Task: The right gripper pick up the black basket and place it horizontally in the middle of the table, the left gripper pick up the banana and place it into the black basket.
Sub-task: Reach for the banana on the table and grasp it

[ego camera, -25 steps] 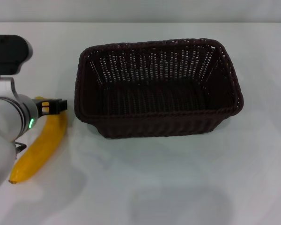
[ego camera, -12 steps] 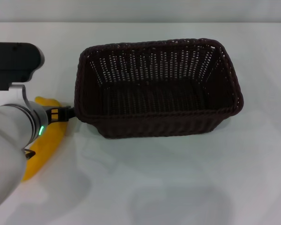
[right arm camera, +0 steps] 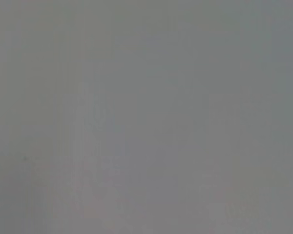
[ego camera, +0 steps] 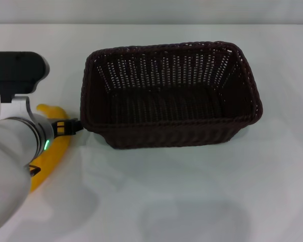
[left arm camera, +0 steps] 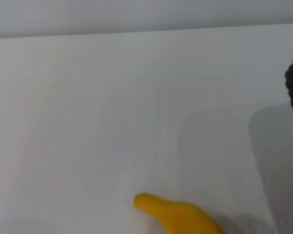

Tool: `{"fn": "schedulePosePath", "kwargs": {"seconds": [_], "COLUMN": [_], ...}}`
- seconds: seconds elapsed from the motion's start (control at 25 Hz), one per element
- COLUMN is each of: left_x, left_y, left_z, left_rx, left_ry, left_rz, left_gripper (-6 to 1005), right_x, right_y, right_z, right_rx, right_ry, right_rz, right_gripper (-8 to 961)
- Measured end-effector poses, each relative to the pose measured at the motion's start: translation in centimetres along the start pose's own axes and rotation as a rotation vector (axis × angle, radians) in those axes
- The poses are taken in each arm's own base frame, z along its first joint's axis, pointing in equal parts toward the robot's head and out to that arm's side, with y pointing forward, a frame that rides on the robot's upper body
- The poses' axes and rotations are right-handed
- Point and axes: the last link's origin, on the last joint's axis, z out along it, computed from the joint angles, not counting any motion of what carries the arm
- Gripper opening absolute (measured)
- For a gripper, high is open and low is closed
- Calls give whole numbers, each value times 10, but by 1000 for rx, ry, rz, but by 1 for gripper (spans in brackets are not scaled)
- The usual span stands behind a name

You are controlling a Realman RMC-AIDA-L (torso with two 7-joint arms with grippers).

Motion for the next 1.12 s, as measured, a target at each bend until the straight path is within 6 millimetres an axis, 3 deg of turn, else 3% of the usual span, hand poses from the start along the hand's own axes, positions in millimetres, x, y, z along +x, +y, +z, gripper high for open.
{"fn": "schedulePosePath", "kwargs": {"seconds": [1.12], "left_x": [-13], "left_y": [2], "left_z": [11], "left_rx": [-5], "left_ry": [-20], "left_rz": [-26], "left_gripper": [793], "right_x": [-1], "right_y": [0], "right_z": [-1], "right_rx": [-5], "right_ry": [1], "right_rz": [6], "right_gripper": [839]}}
